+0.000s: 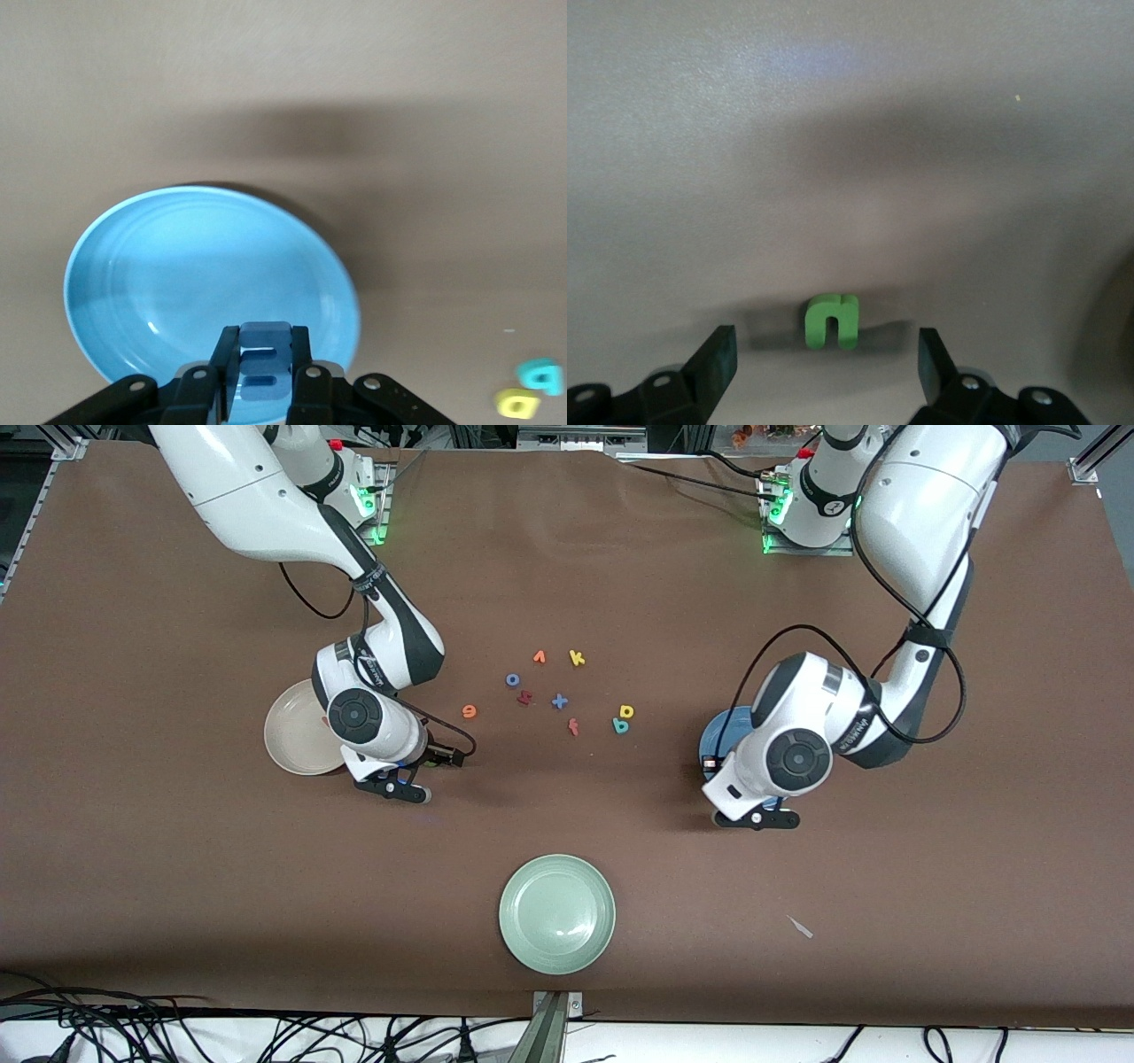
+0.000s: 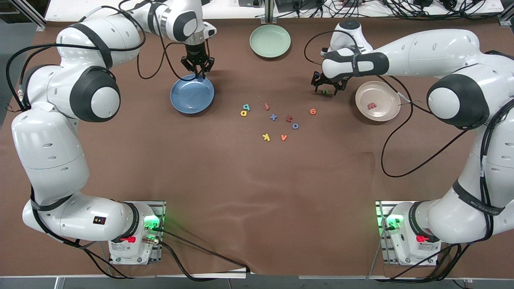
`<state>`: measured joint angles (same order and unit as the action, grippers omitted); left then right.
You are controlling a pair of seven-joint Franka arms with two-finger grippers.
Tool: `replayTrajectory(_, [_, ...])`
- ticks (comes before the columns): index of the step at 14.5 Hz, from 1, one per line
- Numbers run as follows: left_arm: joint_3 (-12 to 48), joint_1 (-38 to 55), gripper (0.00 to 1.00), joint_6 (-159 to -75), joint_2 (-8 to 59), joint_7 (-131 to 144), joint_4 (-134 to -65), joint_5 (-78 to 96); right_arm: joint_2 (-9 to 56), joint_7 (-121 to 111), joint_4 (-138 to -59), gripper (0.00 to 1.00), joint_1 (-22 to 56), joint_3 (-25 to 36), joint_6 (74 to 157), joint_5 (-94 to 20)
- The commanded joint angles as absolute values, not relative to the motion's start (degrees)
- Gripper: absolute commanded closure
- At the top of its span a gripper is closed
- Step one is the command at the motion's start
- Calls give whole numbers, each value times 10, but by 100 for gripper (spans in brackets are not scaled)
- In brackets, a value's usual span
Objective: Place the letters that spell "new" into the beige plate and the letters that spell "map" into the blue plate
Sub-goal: 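Grasp the green n with the right gripper while the left drops blue m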
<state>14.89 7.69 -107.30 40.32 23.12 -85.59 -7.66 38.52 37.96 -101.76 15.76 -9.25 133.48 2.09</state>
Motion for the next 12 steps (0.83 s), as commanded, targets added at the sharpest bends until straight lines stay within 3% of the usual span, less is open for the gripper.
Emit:
replayTrajectory(1, [154,78,93,-1075,424,227,-873,-142,396,380,-1007,25,159,-93,1340,13])
replayTrajectory(2, [154,78,90,-1076,425,228,-875,-145,396,378,-1007,35,158,-93,1340,13])
replayTrajectory(3, [154,79,66,-1075,425,233,-875,-145,395,378,-1006,44,157,-93,1340,13])
replayTrajectory(4, [154,79,14,-1075,426,234,-875,-144,395,378,-1006,53,157,-93,1340,13])
replayTrajectory(5, [154,78,0,-1075,425,234,-875,-144,396,379,-1006,63,157,-93,1341,12])
replayTrajectory(8, [163,84,0,-1068,414,235,-869,-127,395,384,-1005,88,158,-93,1341,12])
replayTrajectory(12, [221,96,0,-1076,403,346,-867,-83,376,375,-992,98,156,-92,1312,11])
